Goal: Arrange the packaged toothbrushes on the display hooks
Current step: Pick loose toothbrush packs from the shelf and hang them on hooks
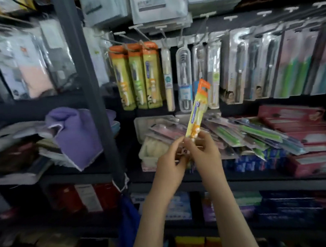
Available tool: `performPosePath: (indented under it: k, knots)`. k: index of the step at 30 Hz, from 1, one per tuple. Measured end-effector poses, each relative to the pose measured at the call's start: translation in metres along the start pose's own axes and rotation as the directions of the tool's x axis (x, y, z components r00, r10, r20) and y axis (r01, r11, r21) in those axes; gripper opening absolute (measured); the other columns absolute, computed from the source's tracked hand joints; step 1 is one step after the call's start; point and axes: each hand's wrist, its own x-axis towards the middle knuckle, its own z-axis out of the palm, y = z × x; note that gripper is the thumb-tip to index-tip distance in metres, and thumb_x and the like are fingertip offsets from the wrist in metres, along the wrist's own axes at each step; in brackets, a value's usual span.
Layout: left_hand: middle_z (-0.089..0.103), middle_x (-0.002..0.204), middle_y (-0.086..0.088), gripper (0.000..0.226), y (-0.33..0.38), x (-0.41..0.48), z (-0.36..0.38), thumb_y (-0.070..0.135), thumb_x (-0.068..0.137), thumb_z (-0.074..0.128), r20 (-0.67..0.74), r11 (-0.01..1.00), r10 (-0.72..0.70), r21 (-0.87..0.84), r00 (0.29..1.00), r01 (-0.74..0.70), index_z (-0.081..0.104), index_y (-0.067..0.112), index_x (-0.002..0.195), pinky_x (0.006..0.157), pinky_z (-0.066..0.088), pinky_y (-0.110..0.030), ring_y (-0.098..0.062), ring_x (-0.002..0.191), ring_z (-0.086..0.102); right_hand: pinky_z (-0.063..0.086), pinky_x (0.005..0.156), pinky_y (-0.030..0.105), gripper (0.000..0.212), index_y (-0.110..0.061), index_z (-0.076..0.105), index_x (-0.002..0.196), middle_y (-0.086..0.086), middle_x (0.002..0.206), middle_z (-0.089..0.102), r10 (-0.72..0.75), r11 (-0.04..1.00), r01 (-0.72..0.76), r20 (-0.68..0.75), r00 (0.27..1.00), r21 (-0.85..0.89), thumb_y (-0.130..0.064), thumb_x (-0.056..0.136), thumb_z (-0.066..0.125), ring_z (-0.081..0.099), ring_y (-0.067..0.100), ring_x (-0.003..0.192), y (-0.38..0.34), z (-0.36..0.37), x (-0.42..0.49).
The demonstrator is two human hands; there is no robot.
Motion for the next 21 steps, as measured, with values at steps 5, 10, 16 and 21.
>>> performPosePath:
  k: [5,10,16,21]
  knots:
    - [0.064,0.108,0.015,0.036,-0.001,0.009,-0.074,0.017,0.094,0.055,0.118,0.989,0.086,0.11,0.989,-0.099,0.055,0.027,0.128,0.084,0.048,-0.012,0.002,0.099,0.061,0.052,0.068,0.025,0.028,-0.022,0.057,0.115,-0.005,0.097,0.067,-0.072,0.997,0.073,0.023,0.997,-0.036,-0.034,0.091,0.058,0.065,0.01,0.086,-0.014,0.049,-0.004]
    - [0.064,0.118,0.004,0.031,-0.009,0.059,-0.148,0.028,0.093,0.053,0.084,0.711,0.375,0.613,0.923,-0.345,0.063,0.02,0.12,0.096,0.038,-0.025,-0.01,0.113,0.054,0.044,0.06,0.015,0.033,-0.019,0.052,0.118,-0.016,0.086,0.058,-0.158,0.962,0.159,0.023,0.987,-0.221,-0.033,0.089,0.06,0.058,0.001,0.077,-0.031,0.085,0.01]
    - [0.061,0.127,-0.007,0.039,-0.035,0.125,-0.199,0.015,0.078,0.044,0.214,0.13,0.606,0.924,0.766,-0.36,0.068,0.011,0.109,0.104,0.027,-0.035,-0.024,0.127,0.049,0.046,0.072,0.029,0.039,-0.013,0.046,0.122,-0.007,0.084,0.059,-0.266,0.887,0.271,0.067,0.962,-0.374,-0.028,0.089,0.06,0.058,0.017,0.082,-0.064,0.122,0.052]
    - [0.069,0.107,-0.002,0.029,-0.043,0.13,-0.202,0.017,0.073,0.052,0.237,0.145,0.689,0.881,0.685,-0.451,0.072,0.014,0.094,0.106,0.028,-0.032,-0.02,0.11,0.054,0.046,0.068,0.034,0.03,-0.007,0.044,0.113,0.011,0.094,0.064,-0.36,0.772,0.399,0.177,0.916,-0.495,-0.016,0.088,0.059,0.062,0.033,0.084,-0.073,0.15,0.087]
